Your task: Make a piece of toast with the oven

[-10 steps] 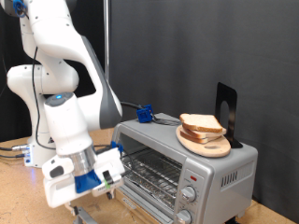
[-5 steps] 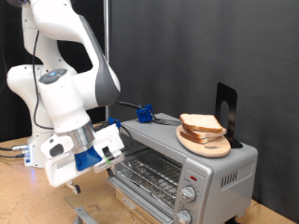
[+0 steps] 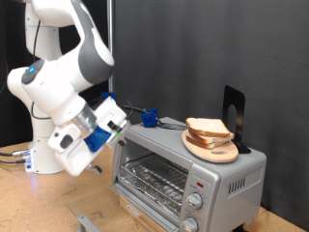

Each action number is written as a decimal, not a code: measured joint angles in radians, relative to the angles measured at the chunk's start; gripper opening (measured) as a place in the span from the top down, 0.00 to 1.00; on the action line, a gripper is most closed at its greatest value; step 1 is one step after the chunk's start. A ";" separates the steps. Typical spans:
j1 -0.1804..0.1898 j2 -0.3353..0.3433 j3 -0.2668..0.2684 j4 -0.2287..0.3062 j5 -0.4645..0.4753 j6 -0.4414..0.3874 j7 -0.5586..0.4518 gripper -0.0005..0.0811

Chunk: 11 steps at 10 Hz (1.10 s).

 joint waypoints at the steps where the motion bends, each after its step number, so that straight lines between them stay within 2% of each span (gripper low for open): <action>1: 0.000 -0.037 -0.007 0.002 0.010 -0.048 -0.001 0.00; 5: 0.000 -0.180 -0.032 0.017 0.011 -0.199 0.022 0.00; 6: 0.000 -0.208 -0.034 0.012 0.009 -0.216 0.038 0.00; 8: 0.002 -0.206 -0.033 0.011 0.015 -0.226 0.026 0.00; 10: 0.032 -0.247 -0.027 0.010 0.084 -0.239 -0.034 0.00; 11: 0.045 -0.282 -0.027 0.009 0.086 -0.254 -0.061 0.00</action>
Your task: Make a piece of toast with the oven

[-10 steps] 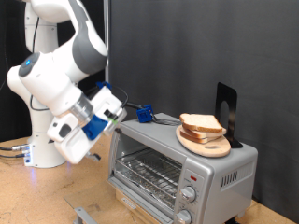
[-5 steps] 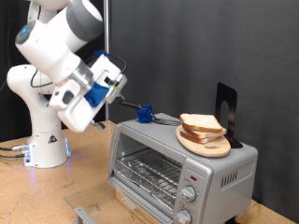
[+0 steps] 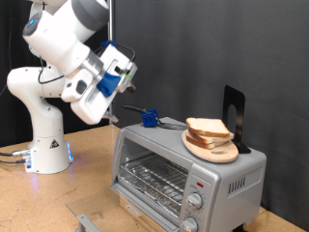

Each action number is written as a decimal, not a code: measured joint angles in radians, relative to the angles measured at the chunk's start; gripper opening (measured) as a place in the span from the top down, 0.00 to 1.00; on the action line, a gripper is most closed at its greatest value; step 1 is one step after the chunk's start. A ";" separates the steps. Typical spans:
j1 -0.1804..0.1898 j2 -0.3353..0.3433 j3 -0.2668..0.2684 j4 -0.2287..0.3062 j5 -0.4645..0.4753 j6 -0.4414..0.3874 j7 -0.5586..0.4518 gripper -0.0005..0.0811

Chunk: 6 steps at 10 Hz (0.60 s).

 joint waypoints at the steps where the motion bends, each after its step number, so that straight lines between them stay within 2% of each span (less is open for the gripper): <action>1: 0.009 -0.036 0.002 0.000 -0.002 -0.022 -0.013 0.00; 4: 0.018 -0.153 0.055 0.000 -0.119 -0.036 -0.009 0.00; 6: 0.020 -0.226 0.108 0.000 -0.153 -0.038 0.064 0.00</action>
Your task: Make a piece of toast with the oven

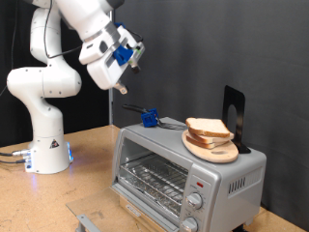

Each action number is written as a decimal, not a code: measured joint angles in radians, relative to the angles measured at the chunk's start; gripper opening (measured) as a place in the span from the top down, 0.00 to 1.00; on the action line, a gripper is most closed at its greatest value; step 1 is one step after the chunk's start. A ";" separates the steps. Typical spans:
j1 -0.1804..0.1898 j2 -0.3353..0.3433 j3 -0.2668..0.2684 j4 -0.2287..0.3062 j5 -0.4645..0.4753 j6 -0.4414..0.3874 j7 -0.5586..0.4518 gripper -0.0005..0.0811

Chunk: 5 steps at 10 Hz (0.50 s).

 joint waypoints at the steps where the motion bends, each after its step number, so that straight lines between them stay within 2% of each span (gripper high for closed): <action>1: 0.002 -0.027 0.012 0.005 -0.002 -0.043 0.055 0.00; 2: 0.005 -0.040 0.010 0.016 -0.002 -0.096 0.113 0.00; 3: 0.005 -0.040 0.011 0.011 -0.002 -0.072 0.096 0.00; 5: 0.006 -0.044 0.022 0.004 -0.006 -0.019 -0.001 0.00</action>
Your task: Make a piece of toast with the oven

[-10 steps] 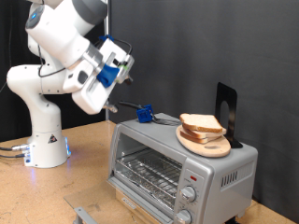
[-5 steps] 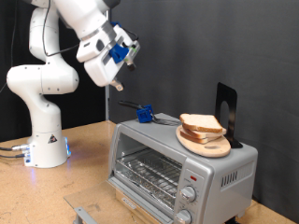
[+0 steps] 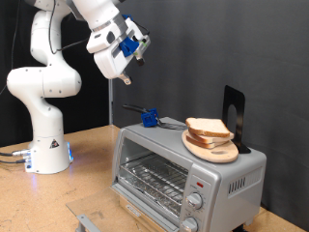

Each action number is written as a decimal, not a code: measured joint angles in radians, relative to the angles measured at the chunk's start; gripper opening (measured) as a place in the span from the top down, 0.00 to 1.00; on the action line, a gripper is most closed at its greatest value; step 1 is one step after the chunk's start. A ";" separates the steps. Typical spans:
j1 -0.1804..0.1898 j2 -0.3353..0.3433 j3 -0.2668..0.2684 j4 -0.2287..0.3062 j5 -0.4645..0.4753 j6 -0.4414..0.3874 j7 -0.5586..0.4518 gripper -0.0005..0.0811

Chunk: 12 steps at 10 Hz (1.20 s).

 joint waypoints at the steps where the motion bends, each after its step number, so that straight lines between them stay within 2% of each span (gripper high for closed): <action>1: 0.002 -0.006 0.010 -0.002 -0.002 0.021 -0.060 0.00; 3: 0.011 -0.026 0.029 -0.002 -0.022 0.017 -0.094 0.00; 7: 0.022 -0.095 0.049 -0.012 -0.034 -0.061 -0.061 0.00; 10: 0.023 -0.194 0.050 -0.075 0.009 -0.055 -0.035 0.00; 12: 0.023 -0.235 0.050 -0.105 0.023 -0.054 -0.009 0.00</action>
